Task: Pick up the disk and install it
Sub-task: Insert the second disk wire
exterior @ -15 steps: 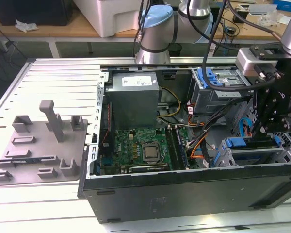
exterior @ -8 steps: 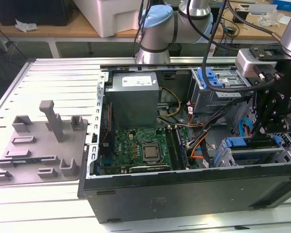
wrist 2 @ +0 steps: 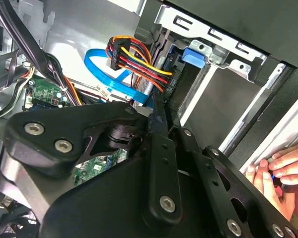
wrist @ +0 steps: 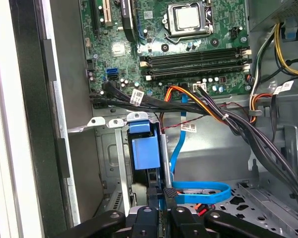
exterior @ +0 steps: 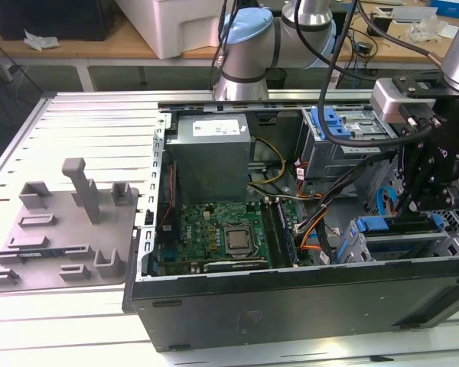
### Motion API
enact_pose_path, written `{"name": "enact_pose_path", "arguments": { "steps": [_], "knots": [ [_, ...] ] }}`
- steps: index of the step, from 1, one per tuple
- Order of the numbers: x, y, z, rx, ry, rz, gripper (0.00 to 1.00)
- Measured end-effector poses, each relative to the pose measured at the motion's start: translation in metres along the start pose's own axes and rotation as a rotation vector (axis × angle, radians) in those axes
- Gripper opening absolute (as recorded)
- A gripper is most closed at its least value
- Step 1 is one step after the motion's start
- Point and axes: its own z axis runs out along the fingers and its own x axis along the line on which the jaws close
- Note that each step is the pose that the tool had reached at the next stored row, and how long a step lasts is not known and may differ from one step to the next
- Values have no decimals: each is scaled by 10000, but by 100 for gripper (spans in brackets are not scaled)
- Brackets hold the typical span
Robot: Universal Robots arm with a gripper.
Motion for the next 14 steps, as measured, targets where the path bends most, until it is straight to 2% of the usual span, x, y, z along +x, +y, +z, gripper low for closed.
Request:
{"name": "enact_pose_path", "arguments": {
  "steps": [14],
  "knots": [
    [-2, -10, 22, 0, 0, 1, 16]
  ]
}}
